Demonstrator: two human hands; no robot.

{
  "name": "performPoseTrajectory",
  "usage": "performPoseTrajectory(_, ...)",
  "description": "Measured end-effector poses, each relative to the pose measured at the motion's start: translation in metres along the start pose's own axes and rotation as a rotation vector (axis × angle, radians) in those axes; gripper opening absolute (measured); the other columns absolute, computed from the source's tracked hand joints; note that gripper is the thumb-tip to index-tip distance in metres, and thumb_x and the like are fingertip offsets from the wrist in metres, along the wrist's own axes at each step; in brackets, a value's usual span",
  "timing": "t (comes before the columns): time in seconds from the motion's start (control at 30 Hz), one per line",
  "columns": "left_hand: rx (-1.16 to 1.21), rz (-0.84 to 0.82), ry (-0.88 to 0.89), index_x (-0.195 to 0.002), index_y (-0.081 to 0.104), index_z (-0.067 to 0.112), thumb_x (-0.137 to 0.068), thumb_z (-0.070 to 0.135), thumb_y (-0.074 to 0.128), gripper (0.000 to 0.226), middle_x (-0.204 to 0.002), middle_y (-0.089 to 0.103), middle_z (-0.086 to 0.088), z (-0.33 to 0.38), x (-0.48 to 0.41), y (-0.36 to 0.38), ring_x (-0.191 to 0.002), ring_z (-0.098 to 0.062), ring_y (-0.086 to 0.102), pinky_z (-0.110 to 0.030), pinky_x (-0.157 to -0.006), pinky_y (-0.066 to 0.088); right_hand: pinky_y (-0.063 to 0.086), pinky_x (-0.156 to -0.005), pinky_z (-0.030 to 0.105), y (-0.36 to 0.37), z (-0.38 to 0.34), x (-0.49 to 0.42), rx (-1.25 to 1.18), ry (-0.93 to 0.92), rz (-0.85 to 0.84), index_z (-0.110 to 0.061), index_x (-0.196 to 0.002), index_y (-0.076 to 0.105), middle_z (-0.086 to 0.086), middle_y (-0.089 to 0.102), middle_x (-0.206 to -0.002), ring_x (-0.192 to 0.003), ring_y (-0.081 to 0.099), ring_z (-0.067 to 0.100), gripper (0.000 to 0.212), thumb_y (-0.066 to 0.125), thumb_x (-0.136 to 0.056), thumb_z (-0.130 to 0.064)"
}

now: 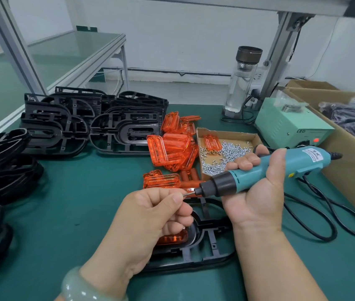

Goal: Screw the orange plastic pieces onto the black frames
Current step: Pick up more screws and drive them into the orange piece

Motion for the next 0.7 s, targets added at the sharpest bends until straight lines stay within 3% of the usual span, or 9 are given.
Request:
performPoseTrajectory(0.07, -0.032, 0.014, 0.017, -0.073, 0.075, 0.022, -0.072, 0.024, 0.068, 0.008, -0.07, 0.071, -0.011, 0.0, 0.0004, 0.0008, -0.06, -0.017, 0.068, -0.017, -0.048, 0.05, 0.047, -0.054, 0.018, 0.0003, 0.0001, 0.0003, 0.011, -0.006, -0.002, -0.023, -0.087, 0.052, -0.011, 0.044, -0.063, -0.048, 0.046, 0.004, 0.024, 0.059, -0.081, -0.044)
performPoseTrajectory(0.2, -0.111, 0.049, 0.05, -0.069, 0.075, 0.022, -0.087, 0.011, 0.062, 0.025, -0.069, 0.071, -0.01, -0.0012, -0.0006, 0.0016, -0.061, -0.017, 0.069, -0.018, -0.048, 0.05, 0.046, -0.054, 0.019, 0.0001, -0.0001, 0.0009, 0.01, -0.013, -0.002, -0.023, -0.087, 0.052, -0.011, 0.044, -0.063, -0.048, 0.046, 0.004, 0.022, 0.054, -0.091, -0.044)
performPoseTrajectory(0.7, -0.299, 0.086, 0.15, -0.068, 0.069, 0.012, -0.088, 0.013, 0.06, 0.022, -0.063, 0.07, -0.006, 0.0022, -0.0026, 0.0016, -0.057, -0.014, 0.068, -0.016, -0.05, 0.049, 0.046, -0.055, 0.019, 0.0019, 0.0012, 0.0022, 0.019, -0.029, -0.012, -0.023, -0.088, 0.051, -0.011, 0.045, -0.061, -0.048, 0.045, 0.004, 0.024, 0.059, -0.078, -0.044)
Point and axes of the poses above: each hand's wrist, its own x-axis away from the middle knuckle, its own y-axis out of the palm, z = x × y, the point moved 2 cm from there along -x, towards the middle knuckle
